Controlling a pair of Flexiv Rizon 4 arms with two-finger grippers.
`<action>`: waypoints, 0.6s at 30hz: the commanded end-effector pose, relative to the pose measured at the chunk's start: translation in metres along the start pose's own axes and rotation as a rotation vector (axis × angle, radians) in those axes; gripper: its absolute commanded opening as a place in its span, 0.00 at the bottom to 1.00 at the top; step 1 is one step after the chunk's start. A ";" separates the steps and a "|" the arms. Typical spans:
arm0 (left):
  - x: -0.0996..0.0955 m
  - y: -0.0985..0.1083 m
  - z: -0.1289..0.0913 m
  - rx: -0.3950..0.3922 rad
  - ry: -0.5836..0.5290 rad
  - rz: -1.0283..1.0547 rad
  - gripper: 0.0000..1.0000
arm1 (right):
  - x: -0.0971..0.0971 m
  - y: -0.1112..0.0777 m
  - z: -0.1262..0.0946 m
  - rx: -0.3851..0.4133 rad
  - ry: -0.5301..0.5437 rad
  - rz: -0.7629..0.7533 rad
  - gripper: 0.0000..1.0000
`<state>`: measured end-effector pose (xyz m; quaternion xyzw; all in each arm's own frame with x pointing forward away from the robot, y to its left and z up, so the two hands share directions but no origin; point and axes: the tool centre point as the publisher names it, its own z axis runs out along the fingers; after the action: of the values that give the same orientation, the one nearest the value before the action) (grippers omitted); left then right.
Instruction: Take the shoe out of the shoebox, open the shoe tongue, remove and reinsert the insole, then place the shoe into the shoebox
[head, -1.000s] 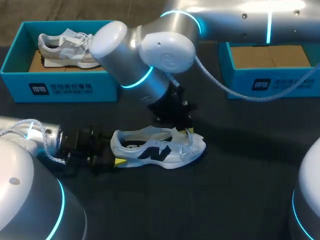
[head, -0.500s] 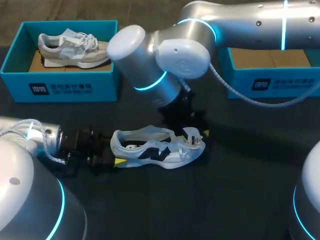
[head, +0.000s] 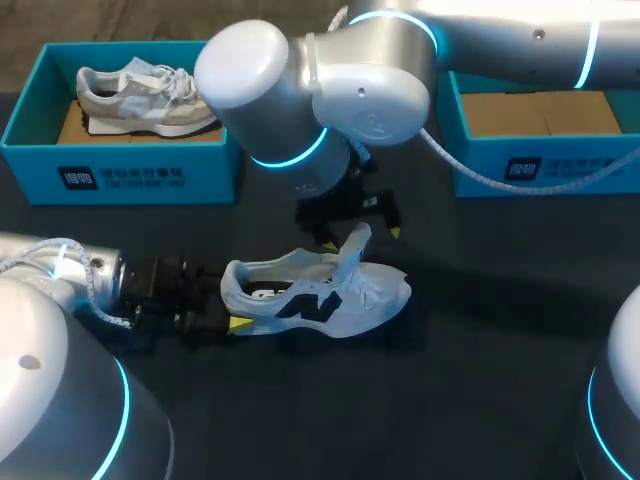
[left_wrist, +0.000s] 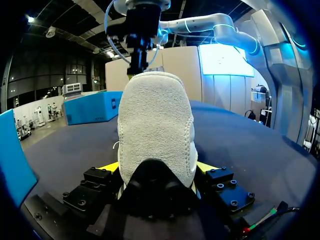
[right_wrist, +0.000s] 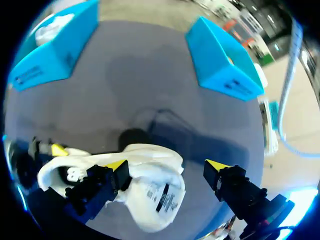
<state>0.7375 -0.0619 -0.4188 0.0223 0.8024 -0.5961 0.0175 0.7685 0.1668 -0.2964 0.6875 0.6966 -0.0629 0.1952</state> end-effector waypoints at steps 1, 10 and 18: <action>0.001 0.004 -0.002 -0.001 -0.001 0.001 0.00 | -0.002 0.004 -0.026 -0.234 0.109 -0.355 1.00; 0.001 0.004 -0.002 -0.001 -0.001 0.001 0.00 | 0.025 0.009 -0.065 -0.365 0.183 -0.739 0.36; 0.001 0.004 -0.002 -0.001 -0.001 0.001 0.00 | 0.052 0.002 -0.088 -0.447 0.232 -1.016 0.00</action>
<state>0.7375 -0.0618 -0.4188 0.0223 0.8024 -0.5961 0.0176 0.7588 0.2422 -0.2338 0.4386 0.8727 0.0336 0.2121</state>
